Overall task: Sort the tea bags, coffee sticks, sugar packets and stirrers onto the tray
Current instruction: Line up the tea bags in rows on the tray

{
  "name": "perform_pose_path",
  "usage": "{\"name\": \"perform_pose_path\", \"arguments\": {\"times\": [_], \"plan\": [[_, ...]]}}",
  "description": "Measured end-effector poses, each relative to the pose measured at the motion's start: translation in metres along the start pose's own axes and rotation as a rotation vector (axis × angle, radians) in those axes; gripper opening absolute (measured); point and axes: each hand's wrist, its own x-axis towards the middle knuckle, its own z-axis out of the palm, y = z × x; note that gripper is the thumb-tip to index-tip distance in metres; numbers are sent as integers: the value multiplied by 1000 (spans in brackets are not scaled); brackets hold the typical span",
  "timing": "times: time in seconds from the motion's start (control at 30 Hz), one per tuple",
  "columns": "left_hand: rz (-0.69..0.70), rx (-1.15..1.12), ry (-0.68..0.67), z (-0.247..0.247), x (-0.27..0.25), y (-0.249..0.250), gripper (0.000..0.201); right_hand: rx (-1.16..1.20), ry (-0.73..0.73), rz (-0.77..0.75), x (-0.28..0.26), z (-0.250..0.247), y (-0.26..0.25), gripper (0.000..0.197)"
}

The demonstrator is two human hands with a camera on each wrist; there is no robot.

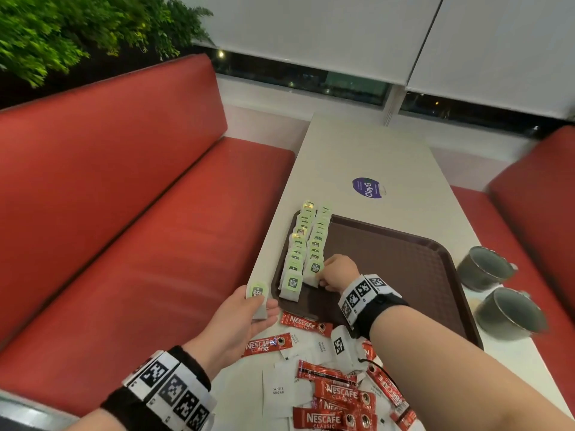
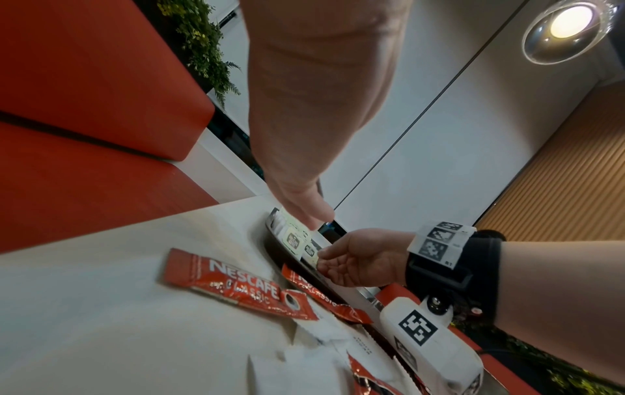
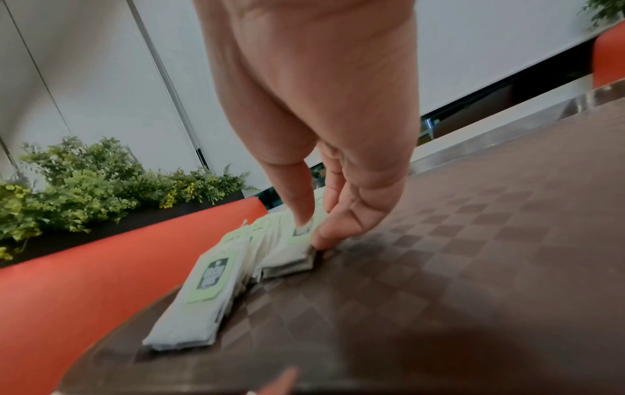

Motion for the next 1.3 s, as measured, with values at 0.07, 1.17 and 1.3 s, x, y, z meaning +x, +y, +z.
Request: {"name": "perform_pose_path", "arguments": {"times": [0.07, 1.17, 1.3], "plan": [[-2, 1, 0, 0, 1, 0, 26, 75, 69, -13, -2, 0, 4, 15], [64, 242, 16, -7, -5, -11, 12, -111, -52, -51, -16, 2, 15, 26], [60, 213, 37, -18, -4, -9, 13, -314, -5, -31, -10, 6, 9, 13]]}}
